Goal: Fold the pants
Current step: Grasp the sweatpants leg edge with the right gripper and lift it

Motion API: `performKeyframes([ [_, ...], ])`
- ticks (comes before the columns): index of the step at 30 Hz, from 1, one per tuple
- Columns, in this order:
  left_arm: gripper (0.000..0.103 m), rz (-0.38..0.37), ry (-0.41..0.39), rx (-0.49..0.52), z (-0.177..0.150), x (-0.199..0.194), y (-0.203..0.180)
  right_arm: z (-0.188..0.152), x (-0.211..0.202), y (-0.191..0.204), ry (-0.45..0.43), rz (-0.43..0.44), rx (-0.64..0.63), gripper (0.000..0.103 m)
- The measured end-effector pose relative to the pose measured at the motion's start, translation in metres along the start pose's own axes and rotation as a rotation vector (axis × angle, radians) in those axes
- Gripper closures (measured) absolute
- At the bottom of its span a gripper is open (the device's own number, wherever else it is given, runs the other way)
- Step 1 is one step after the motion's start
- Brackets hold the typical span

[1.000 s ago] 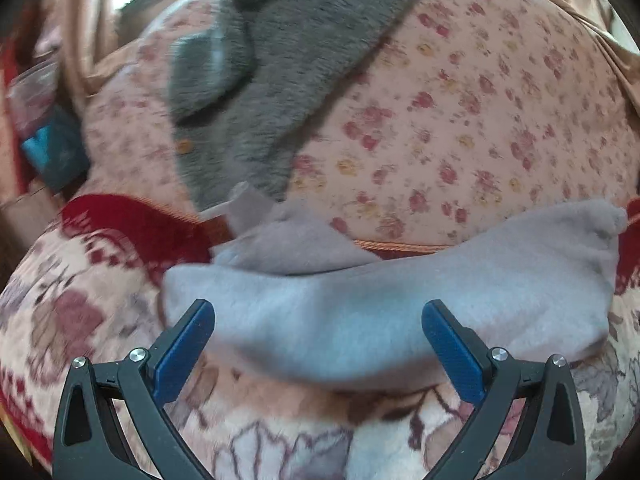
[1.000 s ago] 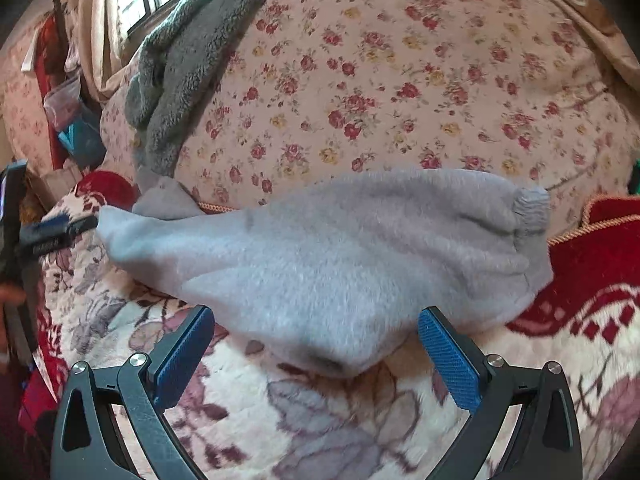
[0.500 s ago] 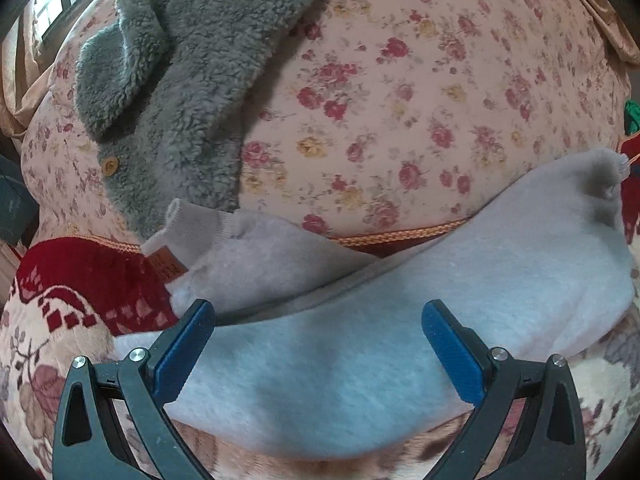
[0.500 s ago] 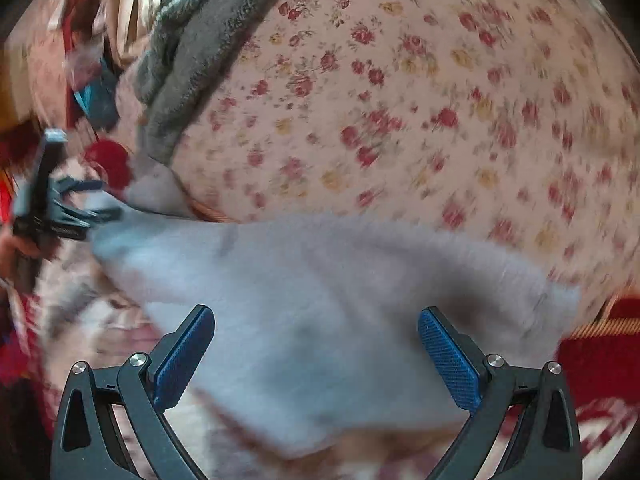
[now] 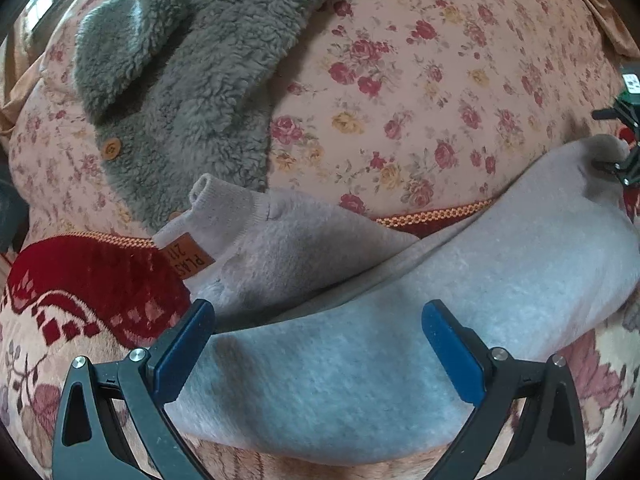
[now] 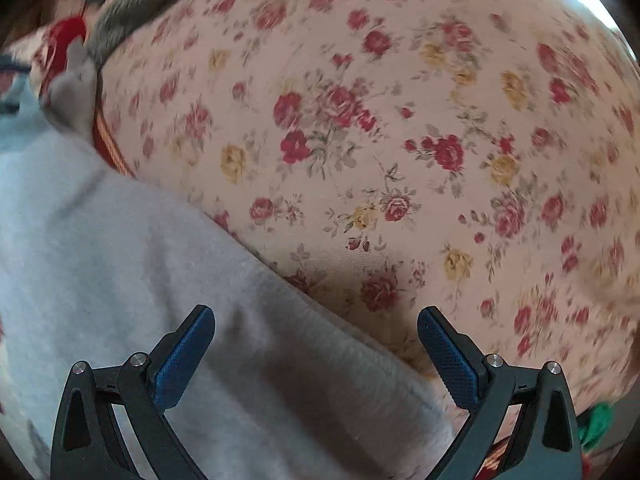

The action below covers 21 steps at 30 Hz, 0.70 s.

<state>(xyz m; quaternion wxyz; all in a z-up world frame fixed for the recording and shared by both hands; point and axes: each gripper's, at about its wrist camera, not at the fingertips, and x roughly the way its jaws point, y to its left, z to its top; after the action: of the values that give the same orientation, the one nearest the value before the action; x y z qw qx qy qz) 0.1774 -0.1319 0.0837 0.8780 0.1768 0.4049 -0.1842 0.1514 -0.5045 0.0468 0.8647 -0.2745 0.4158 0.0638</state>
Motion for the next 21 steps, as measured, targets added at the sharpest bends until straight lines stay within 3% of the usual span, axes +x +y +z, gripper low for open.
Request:
performKeyframes([
  [3,0.0,0.001,0.015,0.041,-0.002,0.007,0.002,-0.001,0.005,0.004,0.023,0.003,-0.069,0.012],
  [6,0.0,0.006,0.031,0.083,-0.005,0.014,0.004,-0.009,0.014,0.011,0.067,-0.013,-0.131,0.045],
  [10,0.001,-0.002,0.049,0.117,-0.009,0.025,0.007,-0.02,0.019,0.019,0.077,-0.044,-0.182,0.064],
  [12,0.031,-0.025,0.052,0.092,-0.012,0.027,0.011,-0.026,0.019,0.021,0.073,-0.062,-0.191,0.078],
  [13,0.068,-0.033,0.057,0.079,-0.013,0.027,0.013,-0.029,0.017,0.021,0.074,-0.068,-0.197,0.08],
  [14,0.095,-0.032,0.066,0.051,-0.015,0.028,0.016,-0.03,0.014,0.025,0.073,-0.076,-0.206,0.083],
  [15,0.103,-0.022,0.067,0.037,-0.017,0.027,0.018,-0.034,0.011,0.028,0.071,-0.091,-0.227,0.086],
  [21,0.103,-0.042,0.023,0.053,-0.035,0.004,0.01,-0.043,-0.033,0.047,0.046,-0.139,-0.266,0.09],
])
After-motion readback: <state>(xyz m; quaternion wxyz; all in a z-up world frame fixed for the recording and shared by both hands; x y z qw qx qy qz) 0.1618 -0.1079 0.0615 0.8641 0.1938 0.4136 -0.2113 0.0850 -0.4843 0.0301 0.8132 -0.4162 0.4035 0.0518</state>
